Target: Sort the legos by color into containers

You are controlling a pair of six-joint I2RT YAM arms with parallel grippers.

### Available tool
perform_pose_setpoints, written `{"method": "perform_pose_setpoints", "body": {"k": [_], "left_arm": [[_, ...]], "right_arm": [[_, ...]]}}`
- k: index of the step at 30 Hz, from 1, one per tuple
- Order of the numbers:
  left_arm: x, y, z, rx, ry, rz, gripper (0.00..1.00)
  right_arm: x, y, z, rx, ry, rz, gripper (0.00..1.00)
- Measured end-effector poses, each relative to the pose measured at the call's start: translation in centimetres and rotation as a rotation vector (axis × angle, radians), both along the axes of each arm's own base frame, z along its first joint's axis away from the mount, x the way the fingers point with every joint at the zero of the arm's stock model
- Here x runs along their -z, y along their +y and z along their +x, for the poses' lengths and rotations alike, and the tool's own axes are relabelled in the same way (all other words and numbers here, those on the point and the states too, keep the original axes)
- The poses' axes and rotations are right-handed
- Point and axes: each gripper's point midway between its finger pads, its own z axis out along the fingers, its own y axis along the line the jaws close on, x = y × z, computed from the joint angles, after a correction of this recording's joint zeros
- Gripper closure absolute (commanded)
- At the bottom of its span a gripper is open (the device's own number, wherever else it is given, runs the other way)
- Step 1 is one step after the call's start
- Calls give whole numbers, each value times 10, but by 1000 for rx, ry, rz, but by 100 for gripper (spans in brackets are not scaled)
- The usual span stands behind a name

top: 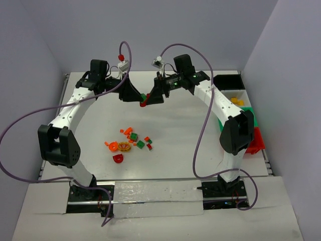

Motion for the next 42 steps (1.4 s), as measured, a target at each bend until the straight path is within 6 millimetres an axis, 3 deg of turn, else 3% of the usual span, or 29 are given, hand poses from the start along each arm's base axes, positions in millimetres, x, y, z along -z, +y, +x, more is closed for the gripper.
{"method": "perform_pose_setpoints", "body": {"k": [5, 10, 13, 18, 23, 27, 31, 34, 38, 42], "left_arm": [[-6, -2, -2, 11, -20, -12, 100], [-6, -3, -4, 18, -15, -17, 100], [-7, -4, -7, 28, -5, -25, 100], [-6, -4, -10, 30, 4, -26, 100], [-4, -8, -12, 33, 3, -19, 100], [-6, -8, -3, 2, -35, -11, 100], [-11, -2, 13, -55, -88, -4, 100], [-11, -1, 21, -87, -120, 11, 100], [0, -11, 26, -109, -189, 77, 100], [14, -34, 17, -76, -260, 139, 100]], "right_arm": [[-1, 0, -3, -16, 0, 8, 26], [-2, 1, -5, -34, -13, 17, 49], [0, 1, -4, -35, -31, 11, 73], [3, 0, -6, -51, -59, 2, 97], [8, -6, -10, -57, -111, -25, 100], [26, -27, -24, -44, -104, -96, 100], [58, -67, -32, 9, -39, -198, 100], [78, -116, -25, 107, 4, -281, 100], [98, -208, -15, 298, 35, -409, 100], [112, -313, -35, 509, 92, -562, 100]]}}
